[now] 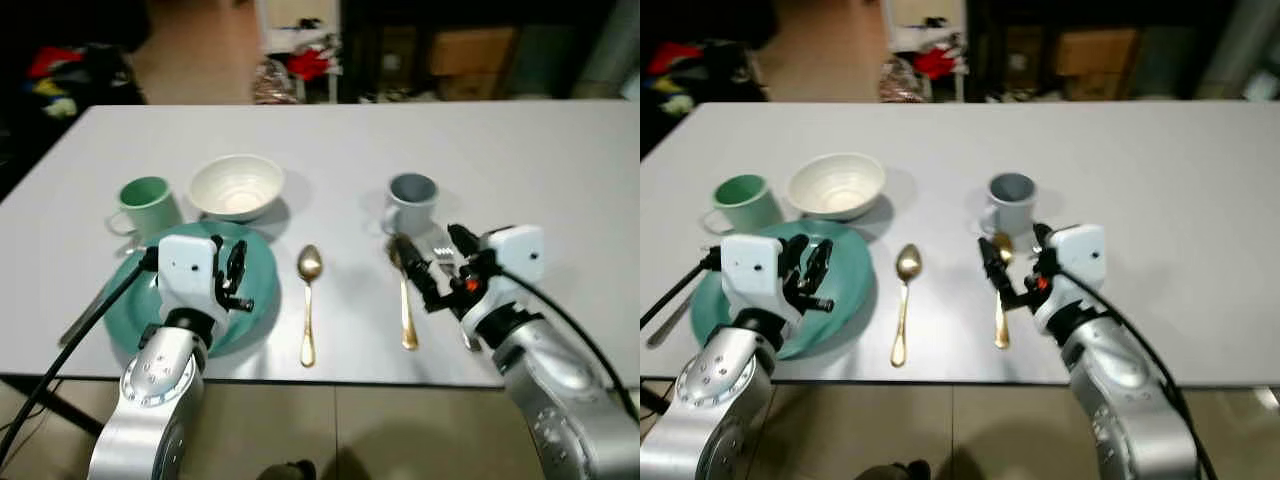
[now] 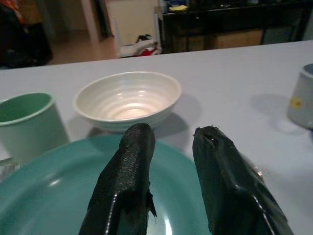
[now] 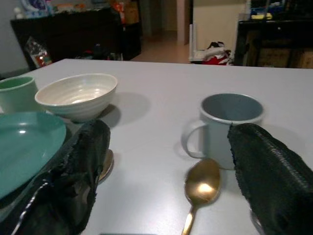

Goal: Setting the table

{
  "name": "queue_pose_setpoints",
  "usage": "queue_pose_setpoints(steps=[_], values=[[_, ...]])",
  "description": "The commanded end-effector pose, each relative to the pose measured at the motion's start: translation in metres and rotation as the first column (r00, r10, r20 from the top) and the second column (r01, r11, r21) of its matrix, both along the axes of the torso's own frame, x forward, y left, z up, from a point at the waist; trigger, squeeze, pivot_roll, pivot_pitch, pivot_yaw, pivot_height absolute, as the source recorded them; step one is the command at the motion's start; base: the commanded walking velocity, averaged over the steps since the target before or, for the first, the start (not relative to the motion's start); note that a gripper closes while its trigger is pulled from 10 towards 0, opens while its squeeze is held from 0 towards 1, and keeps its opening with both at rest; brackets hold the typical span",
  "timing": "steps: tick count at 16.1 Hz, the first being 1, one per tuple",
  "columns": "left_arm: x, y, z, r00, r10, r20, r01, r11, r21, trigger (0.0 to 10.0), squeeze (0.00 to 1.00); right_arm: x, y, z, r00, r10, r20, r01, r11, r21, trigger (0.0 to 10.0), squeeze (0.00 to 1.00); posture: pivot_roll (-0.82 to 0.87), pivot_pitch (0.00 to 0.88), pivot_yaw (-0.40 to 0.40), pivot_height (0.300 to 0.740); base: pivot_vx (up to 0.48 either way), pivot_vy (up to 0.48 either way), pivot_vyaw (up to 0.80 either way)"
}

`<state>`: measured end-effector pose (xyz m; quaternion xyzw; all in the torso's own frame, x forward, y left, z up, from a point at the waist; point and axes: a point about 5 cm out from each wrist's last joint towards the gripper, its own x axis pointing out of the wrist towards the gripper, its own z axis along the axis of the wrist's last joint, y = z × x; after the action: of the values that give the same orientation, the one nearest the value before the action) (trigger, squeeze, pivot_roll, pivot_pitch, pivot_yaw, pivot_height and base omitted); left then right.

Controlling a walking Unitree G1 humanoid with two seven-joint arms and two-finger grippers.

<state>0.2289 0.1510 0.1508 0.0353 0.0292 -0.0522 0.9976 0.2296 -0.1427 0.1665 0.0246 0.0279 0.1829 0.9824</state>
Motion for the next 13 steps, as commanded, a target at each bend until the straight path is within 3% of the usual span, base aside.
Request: queue_pose_setpoints(steps=[1,4,9,13], values=[[-0.002,-0.001,0.003,1.000,0.003,0.021,-0.003,1.000,0.020,10.0,0.00,-0.003,0.003,0.005,0.999,0.010,0.034,-0.010,1.000,0.000,10.0,1.00,-0.02,0.000,0.029,0.740,0.000,0.000,0.80],[0.001,0.001,0.005,0.999,0.030,0.040,-0.031,0.999,0.035,10.0,0.00,0.000,0.007,0.003,0.999,0.008,0.031,-0.008,1.000,-0.009,10.0,1.00,-0.02,0.000,0.030,0.740,0.000,0.000,0.80],[0.013,-0.007,0.007,0.997,-0.049,0.060,0.044,0.995,0.092,10.0,0.00,-0.001,0.001,0.000,0.998,-0.052,0.036,0.054,0.998,-0.043,10.0,1.00,-0.03,0.000,0.057,0.740,0.000,0.000,0.80],[0.016,-0.007,0.011,0.997,-0.052,0.060,0.048,0.997,0.066,10.0,0.00,-0.006,0.007,0.002,0.998,-0.056,0.039,0.057,0.998,-0.040,10.0,1.00,-0.04,0.000,0.086,0.740,0.000,0.000,0.80]])
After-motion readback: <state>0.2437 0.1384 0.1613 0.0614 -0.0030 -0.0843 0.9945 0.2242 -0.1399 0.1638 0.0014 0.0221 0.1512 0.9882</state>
